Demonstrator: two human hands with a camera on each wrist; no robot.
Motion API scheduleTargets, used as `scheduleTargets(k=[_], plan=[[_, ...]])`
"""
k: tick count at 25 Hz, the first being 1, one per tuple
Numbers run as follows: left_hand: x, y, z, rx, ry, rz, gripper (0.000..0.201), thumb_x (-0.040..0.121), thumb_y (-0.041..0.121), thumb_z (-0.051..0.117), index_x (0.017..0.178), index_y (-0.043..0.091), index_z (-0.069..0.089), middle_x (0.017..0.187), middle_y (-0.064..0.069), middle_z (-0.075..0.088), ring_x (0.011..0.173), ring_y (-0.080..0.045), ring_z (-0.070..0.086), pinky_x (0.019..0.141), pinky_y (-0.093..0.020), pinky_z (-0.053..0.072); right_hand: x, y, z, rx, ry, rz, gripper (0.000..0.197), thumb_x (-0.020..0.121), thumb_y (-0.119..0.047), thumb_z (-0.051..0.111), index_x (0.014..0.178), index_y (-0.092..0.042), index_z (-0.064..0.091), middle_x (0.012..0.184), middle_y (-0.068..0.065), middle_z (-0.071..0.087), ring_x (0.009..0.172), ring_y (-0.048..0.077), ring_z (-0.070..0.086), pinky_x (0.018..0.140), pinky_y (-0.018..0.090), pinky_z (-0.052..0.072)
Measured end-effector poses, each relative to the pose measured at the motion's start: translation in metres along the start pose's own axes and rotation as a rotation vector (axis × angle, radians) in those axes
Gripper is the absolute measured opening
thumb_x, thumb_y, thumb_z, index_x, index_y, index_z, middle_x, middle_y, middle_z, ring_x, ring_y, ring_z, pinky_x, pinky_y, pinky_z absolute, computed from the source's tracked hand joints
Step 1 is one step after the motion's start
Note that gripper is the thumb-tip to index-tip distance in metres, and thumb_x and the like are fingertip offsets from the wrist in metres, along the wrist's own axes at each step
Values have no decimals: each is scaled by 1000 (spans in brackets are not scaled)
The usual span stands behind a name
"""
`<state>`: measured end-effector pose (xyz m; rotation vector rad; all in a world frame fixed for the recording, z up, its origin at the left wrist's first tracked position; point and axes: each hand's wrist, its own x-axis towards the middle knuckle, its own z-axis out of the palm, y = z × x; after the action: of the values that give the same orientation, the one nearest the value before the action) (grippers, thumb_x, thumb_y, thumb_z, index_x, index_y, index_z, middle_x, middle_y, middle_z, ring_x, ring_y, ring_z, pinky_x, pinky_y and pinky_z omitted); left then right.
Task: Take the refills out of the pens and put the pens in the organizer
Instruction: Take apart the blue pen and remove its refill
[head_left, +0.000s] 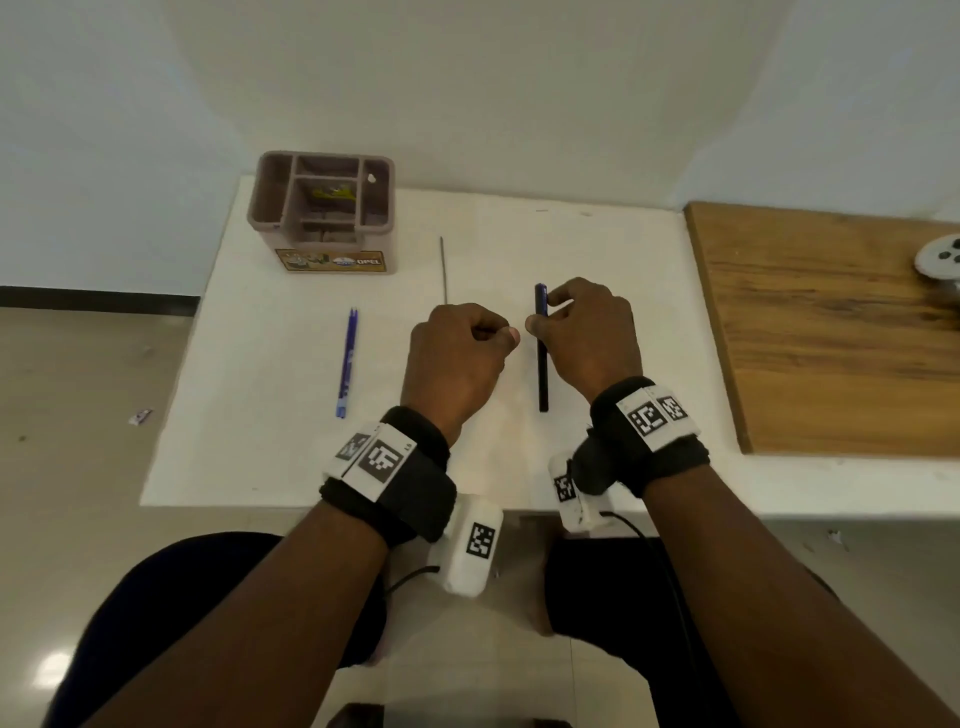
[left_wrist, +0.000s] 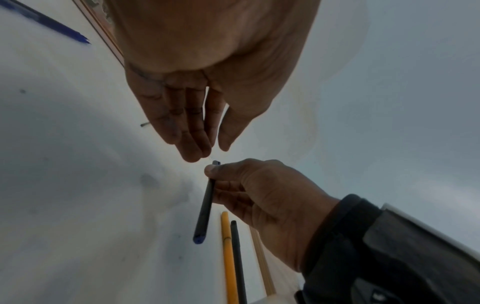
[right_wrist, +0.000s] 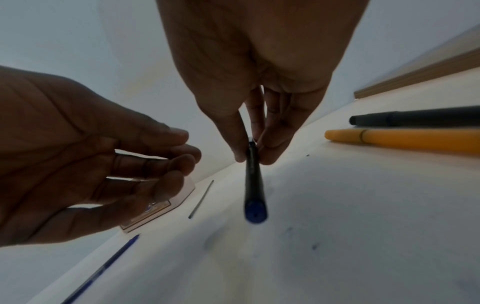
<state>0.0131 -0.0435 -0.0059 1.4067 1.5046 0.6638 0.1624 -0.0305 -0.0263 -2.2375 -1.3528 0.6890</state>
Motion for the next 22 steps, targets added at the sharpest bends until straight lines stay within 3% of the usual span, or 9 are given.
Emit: scheduleTargets(k=[2,5,8,10,12,14,16,22], plan=[[5,-1,-14,-16,38,6,21,97,25,64,110,14,76,98,-2,77,87,-16,74,90,-33,59,0,-18,4,-13,-2,-34,36,89,-36,75,120,-18,68,110,5,75,88,20,71,76,27,47],[12,-3,-31,-42,89,-28,23,99,20,59,116,14,73,105,-4,76,94,-19,73,95,-39,58,3,-45,12,17,3,-90,35,90,-33,75,120,-16,68,105,5,76,91,22,72,81,30,51],[15,-4,-48,-44,137,-89,31,100,14,55,129,15,65,123,-3,70,109,-17,67,99,-30,51,4,-75,17,71,19,-133,36,94,-31,72,126,-15,65,99,-2,71,90,17,69,83,29,49],[18,-6,-62,-56,164,-122,36,100,12,53,135,15,59,133,-3,63,117,-18,61,99,-30,48,8,-103,18,117,68,-200,36,97,-30,70,128,-14,63,97,-5,67,90,14,66,87,30,53],[21,-9,-74,-80,175,-140,40,99,11,52,139,14,54,139,-4,58,125,-20,57,105,-34,47,15,-132,15,181,143,-277,35,98,-29,68,129,-14,62,101,-4,68,88,12,65,84,20,54],[24,-12,-81,-98,179,-159,43,98,10,51,140,14,52,144,-4,55,129,-22,54,110,-38,45,24,-161,11,240,219,-338,34,99,-27,67,130,-14,60,105,-4,70,82,6,63,67,1,45],[25,-14,-86,-102,180,-179,43,98,10,50,141,15,52,146,-4,54,131,-23,53,111,-38,44,32,-186,7,282,278,-382,33,99,-26,67,129,-14,59,108,-4,71,79,2,63,62,-3,43],[26,-18,-94,-113,176,-189,42,97,13,54,139,16,52,142,-5,56,128,-25,56,109,-40,46,37,-197,34,265,265,-417,30,97,-22,69,122,-11,58,110,-2,71,92,10,64,72,5,44]])
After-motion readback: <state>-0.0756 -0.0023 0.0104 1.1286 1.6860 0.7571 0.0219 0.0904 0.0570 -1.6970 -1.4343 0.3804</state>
